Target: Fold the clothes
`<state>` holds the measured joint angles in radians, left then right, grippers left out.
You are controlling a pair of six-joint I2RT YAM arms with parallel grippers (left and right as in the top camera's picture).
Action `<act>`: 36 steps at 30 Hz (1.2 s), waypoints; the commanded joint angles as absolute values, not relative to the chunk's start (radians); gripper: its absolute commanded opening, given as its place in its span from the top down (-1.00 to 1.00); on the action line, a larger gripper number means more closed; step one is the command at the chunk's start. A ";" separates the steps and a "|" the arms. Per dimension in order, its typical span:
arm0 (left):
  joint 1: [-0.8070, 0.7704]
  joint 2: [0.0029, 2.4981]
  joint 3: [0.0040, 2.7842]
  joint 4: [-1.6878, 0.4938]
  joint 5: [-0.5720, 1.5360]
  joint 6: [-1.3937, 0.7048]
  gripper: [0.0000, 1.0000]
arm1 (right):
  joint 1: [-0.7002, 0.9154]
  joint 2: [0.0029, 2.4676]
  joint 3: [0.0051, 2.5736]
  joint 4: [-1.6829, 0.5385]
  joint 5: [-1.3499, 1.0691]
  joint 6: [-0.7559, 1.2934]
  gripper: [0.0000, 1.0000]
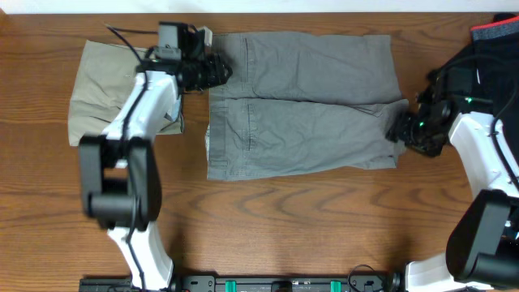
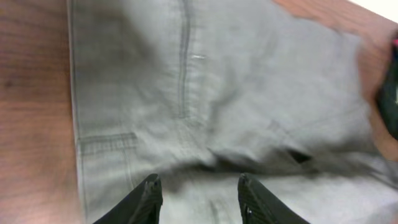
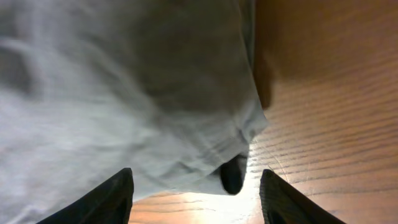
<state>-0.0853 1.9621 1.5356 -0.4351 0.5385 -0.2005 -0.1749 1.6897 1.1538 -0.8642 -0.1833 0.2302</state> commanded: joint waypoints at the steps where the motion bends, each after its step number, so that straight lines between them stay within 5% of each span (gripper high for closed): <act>1: -0.081 1.847 1.560 -0.541 0.513 -0.095 0.09 | -0.203 1.702 1.128 -0.832 -0.116 0.251 -0.30; 12: -0.081 1.774 1.516 -1.058 0.323 -0.060 -0.02 | -0.262 1.704 1.035 -0.641 -0.097 0.203 -0.29; 25: -0.082 1.779 1.277 -1.023 0.323 -0.060 -0.15 | -0.261 1.703 0.850 -0.337 -0.424 0.002 -0.16; 33: -0.082 1.779 1.212 -1.012 0.325 -0.060 -0.15 | -0.263 1.657 0.852 -0.331 -0.561 -0.070 0.70; 35: -0.082 1.779 1.204 -1.007 0.328 -0.060 -0.15 | -0.264 1.629 0.852 -0.335 -0.554 -0.069 0.72; 36: -0.082 1.779 1.201 -1.004 0.328 -0.060 -0.15 | -0.265 1.613 0.852 -0.338 -0.531 -0.068 0.48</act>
<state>-0.0853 1.7679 1.2110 -1.0092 0.3332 -0.0731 -0.2562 1.6718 0.8551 -0.3370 -0.4862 -0.0338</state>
